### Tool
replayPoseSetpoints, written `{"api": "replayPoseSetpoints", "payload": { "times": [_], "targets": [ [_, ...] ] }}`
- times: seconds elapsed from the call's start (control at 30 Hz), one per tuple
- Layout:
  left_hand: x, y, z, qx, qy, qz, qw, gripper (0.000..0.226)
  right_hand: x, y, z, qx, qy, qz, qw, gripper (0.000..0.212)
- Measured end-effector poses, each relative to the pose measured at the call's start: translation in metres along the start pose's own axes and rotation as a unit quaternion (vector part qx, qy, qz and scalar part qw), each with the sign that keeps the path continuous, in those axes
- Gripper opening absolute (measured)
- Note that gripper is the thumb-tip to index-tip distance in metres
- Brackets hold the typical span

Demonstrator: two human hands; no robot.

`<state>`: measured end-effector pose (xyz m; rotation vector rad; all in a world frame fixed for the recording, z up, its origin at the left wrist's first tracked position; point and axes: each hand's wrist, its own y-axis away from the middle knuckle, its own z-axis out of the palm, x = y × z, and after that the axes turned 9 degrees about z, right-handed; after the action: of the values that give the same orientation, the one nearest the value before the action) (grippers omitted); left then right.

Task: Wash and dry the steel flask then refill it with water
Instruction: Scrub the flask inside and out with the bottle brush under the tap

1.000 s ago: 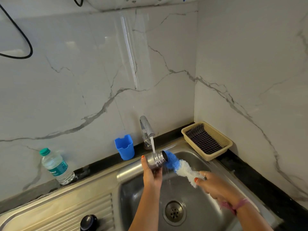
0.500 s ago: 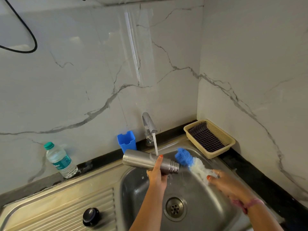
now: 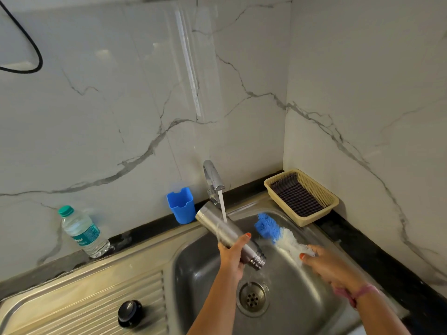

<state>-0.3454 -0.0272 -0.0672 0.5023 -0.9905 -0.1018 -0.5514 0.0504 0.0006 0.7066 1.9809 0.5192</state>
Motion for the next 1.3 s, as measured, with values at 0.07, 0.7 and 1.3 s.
{"api": "replayPoseSetpoints", "payload": {
  "times": [0.07, 0.7, 1.3],
  "targets": [
    [-0.002, 0.004, -0.005, -0.006, -0.022, -0.006, 1.0, 0.11, 0.002, -0.002, 0.0, 0.0, -0.013, 0.008, 1.0, 0.056],
    [-0.025, 0.012, -0.048, -0.027, -0.283, 0.09, 0.954, 0.082, 0.011, -0.001, 0.005, -0.003, -0.013, -0.017, 1.0, 0.034],
    [0.057, -0.047, -0.052, -0.207, -0.589, 0.153, 0.766, 0.151, 0.012, -0.024, 0.023, 0.018, -0.031, -0.025, 0.999, 0.04]
  ]
}}
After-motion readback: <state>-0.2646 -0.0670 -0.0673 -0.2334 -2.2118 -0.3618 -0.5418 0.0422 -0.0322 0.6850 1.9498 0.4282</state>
